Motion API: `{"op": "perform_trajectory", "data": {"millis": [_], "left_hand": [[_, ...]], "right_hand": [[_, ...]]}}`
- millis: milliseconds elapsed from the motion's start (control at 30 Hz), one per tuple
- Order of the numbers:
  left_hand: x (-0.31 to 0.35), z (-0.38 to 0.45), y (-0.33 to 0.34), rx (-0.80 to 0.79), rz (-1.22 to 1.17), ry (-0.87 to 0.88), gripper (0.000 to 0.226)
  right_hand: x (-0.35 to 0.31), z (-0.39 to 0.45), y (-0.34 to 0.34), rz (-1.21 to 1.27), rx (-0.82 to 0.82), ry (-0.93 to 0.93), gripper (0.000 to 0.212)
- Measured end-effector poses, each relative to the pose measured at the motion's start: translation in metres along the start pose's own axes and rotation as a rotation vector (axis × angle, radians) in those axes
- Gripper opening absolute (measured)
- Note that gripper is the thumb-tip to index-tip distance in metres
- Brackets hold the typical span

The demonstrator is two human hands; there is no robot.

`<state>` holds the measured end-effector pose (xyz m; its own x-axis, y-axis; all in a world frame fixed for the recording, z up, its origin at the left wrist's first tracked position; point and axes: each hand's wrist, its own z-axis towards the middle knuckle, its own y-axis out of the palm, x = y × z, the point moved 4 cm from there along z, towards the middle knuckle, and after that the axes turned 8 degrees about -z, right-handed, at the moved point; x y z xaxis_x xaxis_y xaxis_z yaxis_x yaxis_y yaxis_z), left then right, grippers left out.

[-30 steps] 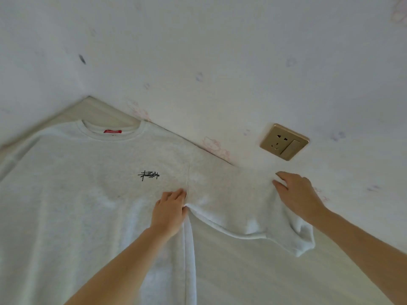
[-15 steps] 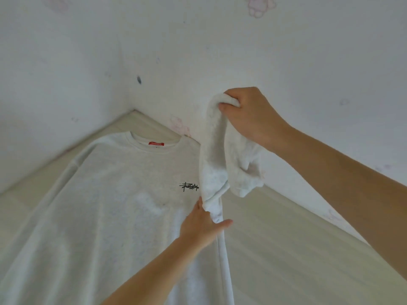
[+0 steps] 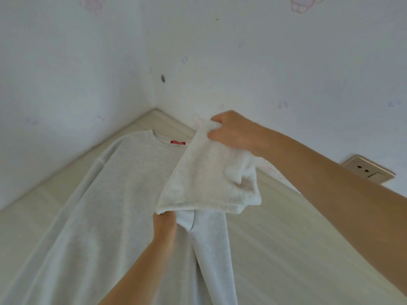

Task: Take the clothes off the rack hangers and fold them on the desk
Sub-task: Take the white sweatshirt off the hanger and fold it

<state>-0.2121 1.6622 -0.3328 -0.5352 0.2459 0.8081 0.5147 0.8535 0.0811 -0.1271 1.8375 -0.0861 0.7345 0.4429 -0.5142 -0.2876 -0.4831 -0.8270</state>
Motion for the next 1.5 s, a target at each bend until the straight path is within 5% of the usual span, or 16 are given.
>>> {"op": "perform_trajectory", "data": {"millis": [100, 200, 300, 400, 600, 733, 867, 1000, 1100, 1267, 1500], "left_hand": [[-0.018, 0.015, -0.027, -0.08, 0.105, -0.089, 0.022], [-0.011, 0.016, -0.045, -0.342, 0.217, -0.173, 0.048], [0.014, 0.019, -0.057, -0.669, 0.5, -0.272, 0.055], [0.046, 0.032, -0.053, -0.798, 0.736, -0.346, 0.063], [0.089, 0.076, 0.031, -0.433, 0.803, 0.043, 0.025], [0.087, 0.077, 0.098, -0.537, 0.925, 0.266, 0.017], [0.067, 0.073, 0.142, -0.677, 1.244, 0.291, 0.061], [0.065, 0.078, 0.152, -0.707, 1.599, 0.39, 0.029], [0.096, 0.091, 0.144, -0.612, 1.372, 0.464, 0.006], [0.156, 0.132, 0.079, -0.289, 0.99, 0.495, 0.01], [0.131, 0.173, 0.012, -0.047, 0.726, 0.137, 0.008]], "right_hand": [[0.042, 0.0, 0.039, -0.06, -0.221, 0.183, 0.021], [0.084, -0.017, 0.072, -0.272, -0.433, 0.341, 0.04], [0.114, -0.038, 0.1, -0.189, -0.564, 0.431, 0.045], [0.129, -0.046, 0.121, -0.1, -0.589, 0.391, 0.044], [0.125, -0.051, 0.141, -0.092, -0.597, 0.15, 0.055], [0.115, -0.058, 0.15, -0.1, -0.615, 0.06, 0.054], [0.118, -0.055, 0.154, -0.096, -0.61, 0.035, 0.052], [0.125, -0.046, 0.154, -0.055, -0.6, 0.074, 0.035], [0.129, -0.035, 0.146, -0.053, -0.561, 0.12, 0.019], [0.13, -0.008, 0.131, 0.07, -0.47, 0.223, 0.034], [0.124, 0.039, 0.146, -0.082, -0.396, 0.209, 0.024]]}}
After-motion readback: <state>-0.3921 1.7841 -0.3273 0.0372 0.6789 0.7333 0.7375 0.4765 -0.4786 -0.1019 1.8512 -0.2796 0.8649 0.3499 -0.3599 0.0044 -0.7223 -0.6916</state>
